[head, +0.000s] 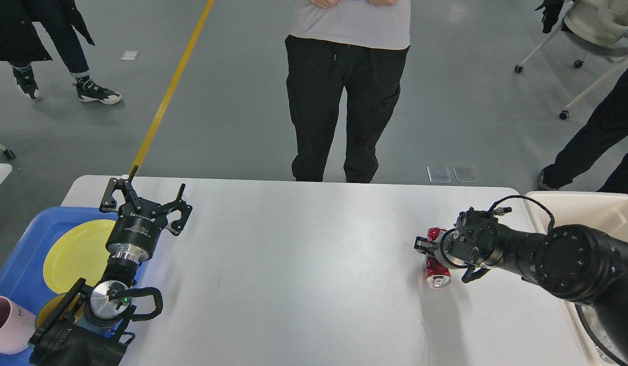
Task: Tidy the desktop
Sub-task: 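Lower the right gripper and grasp the red can, then lift the red can and drop it into the white bin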
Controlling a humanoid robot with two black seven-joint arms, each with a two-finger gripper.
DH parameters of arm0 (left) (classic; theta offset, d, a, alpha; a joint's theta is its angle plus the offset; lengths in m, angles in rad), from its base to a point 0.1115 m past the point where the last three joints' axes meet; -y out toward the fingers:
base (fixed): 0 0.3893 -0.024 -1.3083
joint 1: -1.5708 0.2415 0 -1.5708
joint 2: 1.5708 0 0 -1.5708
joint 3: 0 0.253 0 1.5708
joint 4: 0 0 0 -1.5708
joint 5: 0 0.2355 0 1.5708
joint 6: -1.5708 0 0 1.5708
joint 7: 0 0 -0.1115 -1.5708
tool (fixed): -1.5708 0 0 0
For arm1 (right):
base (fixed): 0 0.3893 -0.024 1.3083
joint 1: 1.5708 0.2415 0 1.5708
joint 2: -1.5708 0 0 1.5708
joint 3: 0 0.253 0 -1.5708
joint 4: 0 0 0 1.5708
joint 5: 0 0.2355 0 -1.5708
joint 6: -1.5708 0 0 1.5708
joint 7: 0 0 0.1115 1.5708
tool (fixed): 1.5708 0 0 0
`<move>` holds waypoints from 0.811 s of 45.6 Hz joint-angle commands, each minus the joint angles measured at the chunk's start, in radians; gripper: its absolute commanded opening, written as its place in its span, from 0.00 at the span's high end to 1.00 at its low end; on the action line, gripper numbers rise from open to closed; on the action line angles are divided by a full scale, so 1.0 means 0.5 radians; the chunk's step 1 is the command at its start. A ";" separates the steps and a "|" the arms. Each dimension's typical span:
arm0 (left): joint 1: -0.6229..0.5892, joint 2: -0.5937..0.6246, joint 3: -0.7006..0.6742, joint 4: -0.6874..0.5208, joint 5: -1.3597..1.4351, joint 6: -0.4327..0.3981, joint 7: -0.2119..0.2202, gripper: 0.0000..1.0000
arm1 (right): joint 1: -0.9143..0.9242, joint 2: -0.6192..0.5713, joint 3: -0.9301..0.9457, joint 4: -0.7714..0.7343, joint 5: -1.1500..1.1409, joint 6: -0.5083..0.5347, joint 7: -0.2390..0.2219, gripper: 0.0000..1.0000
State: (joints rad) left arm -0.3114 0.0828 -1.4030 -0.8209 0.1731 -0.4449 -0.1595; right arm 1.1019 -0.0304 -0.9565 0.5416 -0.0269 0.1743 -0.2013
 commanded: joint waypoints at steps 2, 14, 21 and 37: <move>0.000 0.000 0.002 -0.003 0.001 0.000 0.000 0.03 | 0.094 -0.089 -0.004 0.134 -0.011 0.041 -0.015 1.00; 0.000 0.000 -0.001 -0.003 0.001 0.000 0.000 0.03 | 0.676 -0.344 -0.127 0.763 -0.017 0.305 -0.018 1.00; 0.000 0.000 0.002 0.000 0.001 0.000 0.000 0.03 | 1.408 -0.421 -0.387 1.367 0.005 0.531 -0.009 1.00; 0.000 0.000 -0.001 0.000 0.001 0.000 0.000 0.03 | 2.346 -0.418 -0.894 2.138 0.164 0.593 0.319 1.00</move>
State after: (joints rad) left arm -0.3114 0.0828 -1.4029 -0.8210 0.1734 -0.4449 -0.1595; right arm 2.1951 -0.2478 -1.3253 1.5325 0.0370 0.4749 -0.1484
